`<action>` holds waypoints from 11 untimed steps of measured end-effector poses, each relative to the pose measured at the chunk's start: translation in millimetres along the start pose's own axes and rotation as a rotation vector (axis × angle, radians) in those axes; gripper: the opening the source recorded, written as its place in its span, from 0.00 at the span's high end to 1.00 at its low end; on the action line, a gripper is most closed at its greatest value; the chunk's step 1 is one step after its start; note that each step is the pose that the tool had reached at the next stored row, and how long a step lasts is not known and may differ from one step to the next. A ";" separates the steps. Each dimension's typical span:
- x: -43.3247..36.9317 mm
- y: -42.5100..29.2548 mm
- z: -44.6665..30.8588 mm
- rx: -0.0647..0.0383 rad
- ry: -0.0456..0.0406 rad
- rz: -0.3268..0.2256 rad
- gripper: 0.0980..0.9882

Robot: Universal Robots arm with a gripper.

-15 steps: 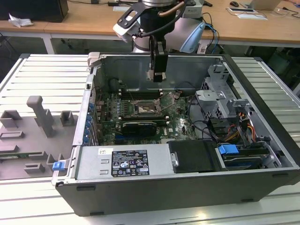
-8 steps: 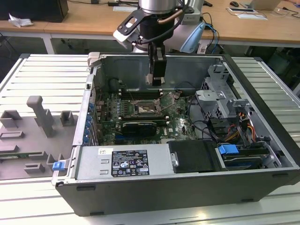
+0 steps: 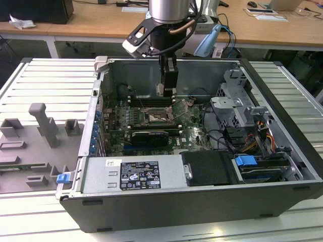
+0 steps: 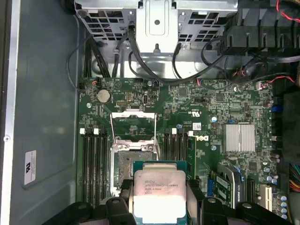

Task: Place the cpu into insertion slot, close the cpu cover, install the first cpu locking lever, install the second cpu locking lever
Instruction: 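Place the cpu into insertion slot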

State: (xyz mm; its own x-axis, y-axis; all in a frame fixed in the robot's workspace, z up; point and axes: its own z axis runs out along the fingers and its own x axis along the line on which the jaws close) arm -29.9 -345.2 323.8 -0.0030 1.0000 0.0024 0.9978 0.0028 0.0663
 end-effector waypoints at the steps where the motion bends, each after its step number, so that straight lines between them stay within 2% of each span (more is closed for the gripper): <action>1: 0.0 -0.3 2.8 0.000 0.0000 0.000 0.51; 3: 0.1 -0.6 7.7 0.000 0.0000 0.000 0.51; 11: 2.1 -1.3 18.8 0.000 -0.0002 0.000 0.51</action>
State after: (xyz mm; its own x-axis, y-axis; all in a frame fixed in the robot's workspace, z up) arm -30.0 -343.0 304.9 -0.0027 1.0000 0.0022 0.9978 0.0025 0.0661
